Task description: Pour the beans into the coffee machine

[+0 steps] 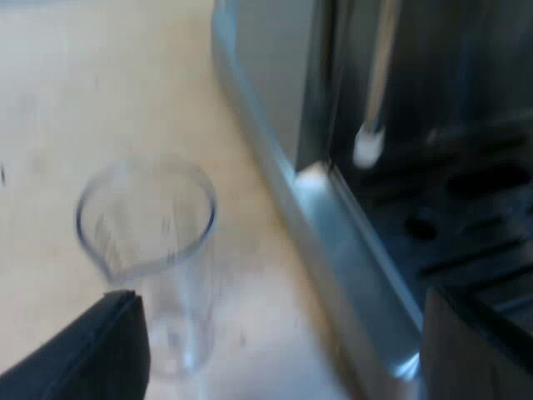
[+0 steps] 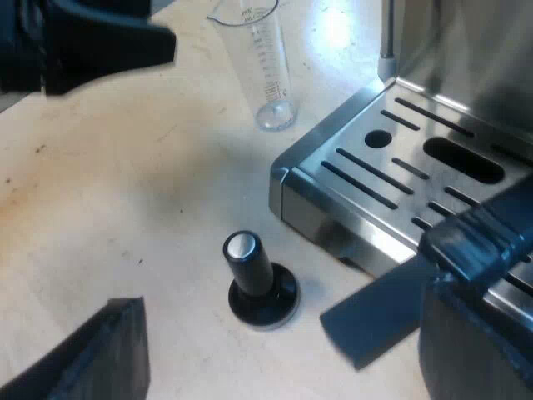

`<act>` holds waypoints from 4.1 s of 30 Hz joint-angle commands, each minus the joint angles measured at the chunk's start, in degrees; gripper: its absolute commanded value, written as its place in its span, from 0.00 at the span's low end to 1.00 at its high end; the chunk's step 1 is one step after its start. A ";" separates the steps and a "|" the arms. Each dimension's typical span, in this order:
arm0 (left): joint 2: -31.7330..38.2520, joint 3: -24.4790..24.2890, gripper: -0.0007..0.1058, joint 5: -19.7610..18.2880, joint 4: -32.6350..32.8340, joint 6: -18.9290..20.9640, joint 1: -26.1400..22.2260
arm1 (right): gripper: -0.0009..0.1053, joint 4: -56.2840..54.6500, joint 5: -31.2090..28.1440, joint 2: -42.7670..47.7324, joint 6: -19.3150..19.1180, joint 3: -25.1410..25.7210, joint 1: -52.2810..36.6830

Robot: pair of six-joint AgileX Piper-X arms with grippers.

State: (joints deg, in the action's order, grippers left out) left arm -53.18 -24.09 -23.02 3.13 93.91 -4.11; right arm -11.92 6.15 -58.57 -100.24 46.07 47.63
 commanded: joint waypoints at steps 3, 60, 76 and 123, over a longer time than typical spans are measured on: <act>7.55 -0.34 0.66 1.48 1.70 -0.21 0.97 | 0.65 -3.79 -0.46 4.64 1.64 0.50 0.08; 25.98 -19.12 0.51 3.33 32.11 1.06 3.90 | 0.65 -37.12 -1.21 31.41 -6.70 11.33 -47.46; 46.10 -19.12 0.51 5.45 42.97 1.06 3.90 | 0.65 -37.82 -1.21 44.05 -6.23 11.33 -47.46; 56.16 -5.57 0.51 12.07 55.58 1.85 3.90 | 0.65 -47.35 -1.10 61.69 -3.18 -9.13 -47.39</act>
State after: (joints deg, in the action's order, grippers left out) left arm 0.50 -29.38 -11.44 59.37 95.35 -0.46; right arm -59.73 4.84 0.43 -103.08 37.20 0.24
